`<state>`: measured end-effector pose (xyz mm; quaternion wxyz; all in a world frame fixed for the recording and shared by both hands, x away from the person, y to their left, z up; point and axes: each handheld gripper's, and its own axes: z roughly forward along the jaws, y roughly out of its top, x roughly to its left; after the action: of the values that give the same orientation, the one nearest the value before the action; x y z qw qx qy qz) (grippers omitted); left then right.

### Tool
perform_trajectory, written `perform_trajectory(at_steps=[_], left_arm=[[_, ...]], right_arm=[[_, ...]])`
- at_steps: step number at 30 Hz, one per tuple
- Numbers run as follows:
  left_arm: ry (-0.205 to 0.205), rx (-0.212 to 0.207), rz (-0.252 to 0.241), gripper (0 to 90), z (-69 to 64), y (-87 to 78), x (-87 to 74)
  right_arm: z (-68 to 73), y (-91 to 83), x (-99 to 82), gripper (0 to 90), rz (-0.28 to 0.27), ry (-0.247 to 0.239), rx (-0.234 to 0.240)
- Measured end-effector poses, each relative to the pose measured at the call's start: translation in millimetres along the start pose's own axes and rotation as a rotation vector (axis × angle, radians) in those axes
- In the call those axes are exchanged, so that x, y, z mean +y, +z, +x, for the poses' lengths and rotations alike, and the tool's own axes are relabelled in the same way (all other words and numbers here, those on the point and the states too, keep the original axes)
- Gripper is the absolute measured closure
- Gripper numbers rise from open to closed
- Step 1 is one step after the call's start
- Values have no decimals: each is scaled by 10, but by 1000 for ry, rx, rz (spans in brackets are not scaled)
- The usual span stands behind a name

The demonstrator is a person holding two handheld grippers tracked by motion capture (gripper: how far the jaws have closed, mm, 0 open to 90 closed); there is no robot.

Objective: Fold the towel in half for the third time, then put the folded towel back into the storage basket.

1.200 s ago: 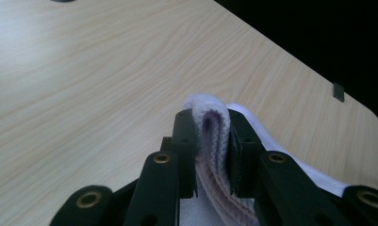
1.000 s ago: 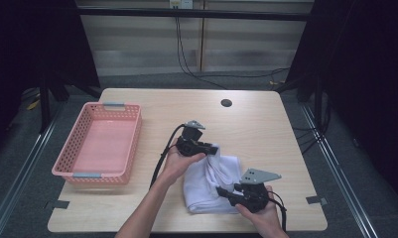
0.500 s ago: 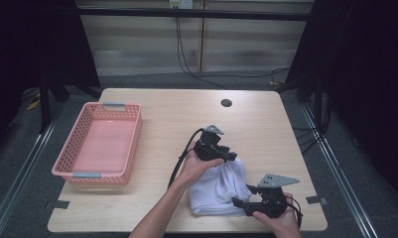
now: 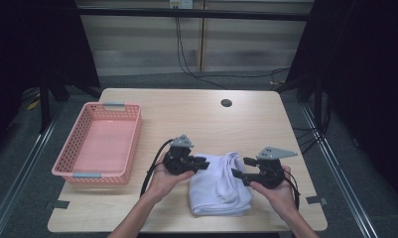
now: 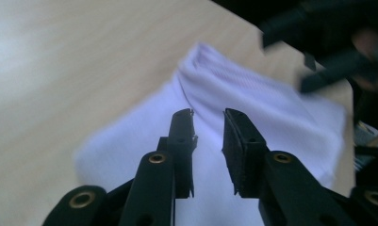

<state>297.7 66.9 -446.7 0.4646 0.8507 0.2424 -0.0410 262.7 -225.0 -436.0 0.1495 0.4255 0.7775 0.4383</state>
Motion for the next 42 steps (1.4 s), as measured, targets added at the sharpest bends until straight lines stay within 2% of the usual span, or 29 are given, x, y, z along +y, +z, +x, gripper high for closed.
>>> perform_trajectory(at_steps=[1, 2, 3, 5, 7, 8, 9, 10, 11, 12, 13, 15, 17, 19, 21, 24, 26, 29, 30, 31, 33, 35, 38, 39, 40, 41, 42], left_arm=[[-2, -9, 1, 735, -30, -17, -36], [4, -29, 20, 730, -106, -54, -123], [14, -32, 48, 714, -182, -74, -206], [16, -53, 81, 659, -267, -76, -315], [38, -47, 109, 600, -343, -51, -427], [65, -48, 110, 579, -370, -34, -480], [72, -62, 126, 561, -372, -16, -512], [64, -56, 142, 537, -367, 3, -527], [52, -47, 135, 535, -355, 29, -543], [44, -51, 143, 538, -347, 47, -547], [50, -45, 148, 533, -350, 60, -549], [68, -35, 154, 529, -365, 80, -558], [66, -27, 152, 511, -382, 81, -577], [80, -19, 145, 504, -395, 80, -598], [66, -19, 145, 478, -401, 74, -614], [55, -8, 147, 472, -410, 55, -638], [54, -2, 150, 472, -404, 29, -663], [31, 4, 153, 455, -382, -56, -697], [26, 11, 150, 440, -375, -91, -705], [21, 28, 152, 434, -364, -122, -710], [-17, 35, 145, 384, -330, -162, -718], [-23, 56, 141, 378, -302, -180, -715], [-20, 58, 159, 345, -267, -161, -706], [-14, 39, 145, 320, -259, -138, -708], [-10, 35, 157, 305, -251, -122, -704], [-15, 47, 170, 303, -257, -104, -701], [-17, 41, 168, 285, -266, -75, -705]], right_arm=[[-34, 98, 95, 449, 0, -8, 14], [-39, 128, 118, 459, 5, -6, 23], [-43, 205, 164, 459, 8, -16, 14], [-40, 337, 206, 440, 38, -7, 23], [-35, 466, 210, 397, 69, -13, 5], [-32, 518, 198, 391, 87, -30, -10], [-25, 555, 181, 400, 104, -45, -33], [-22, 572, 160, 431, 116, -46, -49], [-29, 575, 137, 500, 124, -53, -59], [-35, 559, 106, 615, 117, -72, -81], [-47, 532, 84, 693, 113, -76, -106], [-95, 489, 58, 801, 119, -59, -116], [-173, 464, 14, 846, 130, -47, -118], [-251, 450, -51, 849, 140, -34, -122], [-308, 445, -131, 846, 144, -21, -109], [-381, 464, -240, 820, 159, -3, -86], [-443, 474, -278, 792, 136, 27, -59], [-457, 482, -265, 665, 153, 32, -83], [-470, 490, -266, 589, 153, 35, -91], [-486, 491, -261, 555, 156, 47, -97], [-522, 487, -243, 491, 153, 46, -78], [-549, 487, -216, 410, 145, 45, -67], [-580, 516, -164, 323, 111, 60, -24], [-576, 535, -158, 288, 116, 56, -2], [-566, 562, -158, 235, 133, 57, 7], [-563, 595, -159, 213, 157, 60, 24], [-554, 616, -161, 218, 170, 62, 28]])
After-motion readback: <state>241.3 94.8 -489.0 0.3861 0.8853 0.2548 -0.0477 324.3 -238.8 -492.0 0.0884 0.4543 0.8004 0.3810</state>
